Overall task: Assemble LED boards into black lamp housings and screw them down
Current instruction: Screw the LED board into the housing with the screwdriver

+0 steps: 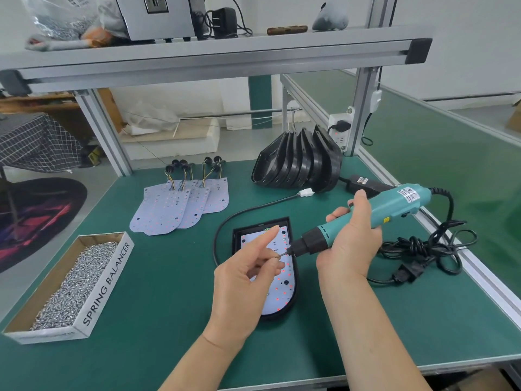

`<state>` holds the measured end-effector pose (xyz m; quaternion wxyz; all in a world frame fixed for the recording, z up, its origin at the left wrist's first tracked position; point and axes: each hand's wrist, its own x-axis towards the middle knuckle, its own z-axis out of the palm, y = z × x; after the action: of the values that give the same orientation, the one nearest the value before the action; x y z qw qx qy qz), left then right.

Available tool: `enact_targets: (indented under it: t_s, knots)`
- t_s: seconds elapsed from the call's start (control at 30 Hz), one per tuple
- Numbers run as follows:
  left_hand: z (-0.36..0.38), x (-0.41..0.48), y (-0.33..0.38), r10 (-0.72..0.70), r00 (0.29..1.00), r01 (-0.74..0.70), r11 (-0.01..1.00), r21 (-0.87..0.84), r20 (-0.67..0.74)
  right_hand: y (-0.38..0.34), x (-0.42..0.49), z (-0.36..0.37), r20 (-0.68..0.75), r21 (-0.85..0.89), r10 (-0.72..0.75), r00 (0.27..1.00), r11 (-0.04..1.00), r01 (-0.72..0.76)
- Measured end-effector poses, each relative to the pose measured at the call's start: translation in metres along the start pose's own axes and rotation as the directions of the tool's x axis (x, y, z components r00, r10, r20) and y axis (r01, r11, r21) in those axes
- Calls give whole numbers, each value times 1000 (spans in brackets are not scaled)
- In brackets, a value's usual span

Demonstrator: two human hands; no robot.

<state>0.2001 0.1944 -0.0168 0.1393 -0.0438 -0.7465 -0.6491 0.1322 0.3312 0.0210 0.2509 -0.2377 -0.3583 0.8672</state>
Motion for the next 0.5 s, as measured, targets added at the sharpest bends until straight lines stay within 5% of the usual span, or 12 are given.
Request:
enact_targets:
  t_s: [0.3,0.43,0.5]
  knots:
    - [-11,6,-8,-16,1000,17,996,86,-7,-3,5,7,7,27,-27,1000,999,27]
    - [-33,22,-23,-161,953,248,902,353,-257,-5,11,13,31,34,-71,997,997,70]
    - [-40,36,-29,-320,918,395,783,481,-232,-2,13,16,49,10,-99,994,995,99]
